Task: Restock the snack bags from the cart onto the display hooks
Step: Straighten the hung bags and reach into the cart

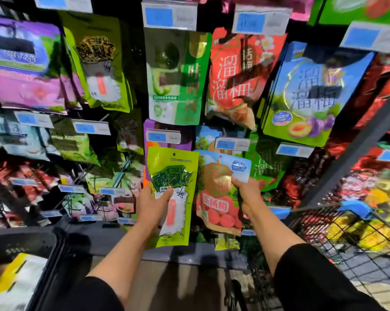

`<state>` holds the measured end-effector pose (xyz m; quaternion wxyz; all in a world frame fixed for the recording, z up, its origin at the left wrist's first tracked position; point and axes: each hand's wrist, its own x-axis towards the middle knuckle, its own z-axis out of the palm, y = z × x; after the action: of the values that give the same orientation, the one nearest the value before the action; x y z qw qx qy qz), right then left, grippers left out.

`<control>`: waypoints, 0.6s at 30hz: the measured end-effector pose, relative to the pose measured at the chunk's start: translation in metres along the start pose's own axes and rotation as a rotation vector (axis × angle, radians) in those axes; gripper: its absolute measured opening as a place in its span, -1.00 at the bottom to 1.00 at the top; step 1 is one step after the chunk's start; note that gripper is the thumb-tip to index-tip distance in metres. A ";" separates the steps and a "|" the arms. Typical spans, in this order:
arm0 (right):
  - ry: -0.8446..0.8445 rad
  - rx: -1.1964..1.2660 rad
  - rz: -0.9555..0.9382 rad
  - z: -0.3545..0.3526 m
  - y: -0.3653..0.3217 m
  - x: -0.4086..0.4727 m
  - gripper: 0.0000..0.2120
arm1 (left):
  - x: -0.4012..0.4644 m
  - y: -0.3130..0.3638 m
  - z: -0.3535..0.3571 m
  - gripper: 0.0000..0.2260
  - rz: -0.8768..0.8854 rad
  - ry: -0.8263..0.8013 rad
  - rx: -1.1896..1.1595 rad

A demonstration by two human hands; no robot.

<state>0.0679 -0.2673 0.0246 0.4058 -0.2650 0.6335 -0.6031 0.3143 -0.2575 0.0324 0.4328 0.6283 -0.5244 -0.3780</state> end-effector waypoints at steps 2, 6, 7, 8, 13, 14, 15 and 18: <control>-0.007 -0.012 0.033 -0.004 0.004 0.012 -0.81 | 0.002 -0.002 0.002 -0.48 -0.011 0.013 -0.024; -0.081 0.038 0.070 -0.004 0.001 0.036 -0.83 | 0.004 -0.001 0.002 -0.60 0.000 0.046 -0.021; -0.098 0.059 0.058 -0.003 -0.002 0.041 -0.83 | 0.005 0.001 0.003 -0.59 0.007 0.050 -0.013; -0.114 0.076 0.036 -0.001 -0.005 0.046 -0.82 | 0.006 0.002 0.004 -0.56 0.007 0.050 -0.017; -0.103 0.096 0.001 0.006 -0.011 0.058 -0.78 | 0.008 0.010 0.015 -0.46 0.014 0.037 -0.005; -0.093 0.091 0.002 0.007 -0.009 0.060 -0.80 | 0.011 0.008 0.016 -0.49 0.000 0.039 0.001; -0.088 0.087 0.002 0.007 -0.008 0.063 -0.82 | 0.012 0.009 0.018 -0.53 -0.001 0.041 0.017; -0.087 0.076 -0.004 0.006 -0.003 0.069 -0.85 | 0.015 0.007 0.022 -0.69 0.004 0.015 0.043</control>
<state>0.0361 -0.3282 0.0145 0.4414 -0.2766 0.5915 -0.6155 0.2940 -0.2756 0.0311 0.4238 0.6392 -0.5306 -0.3610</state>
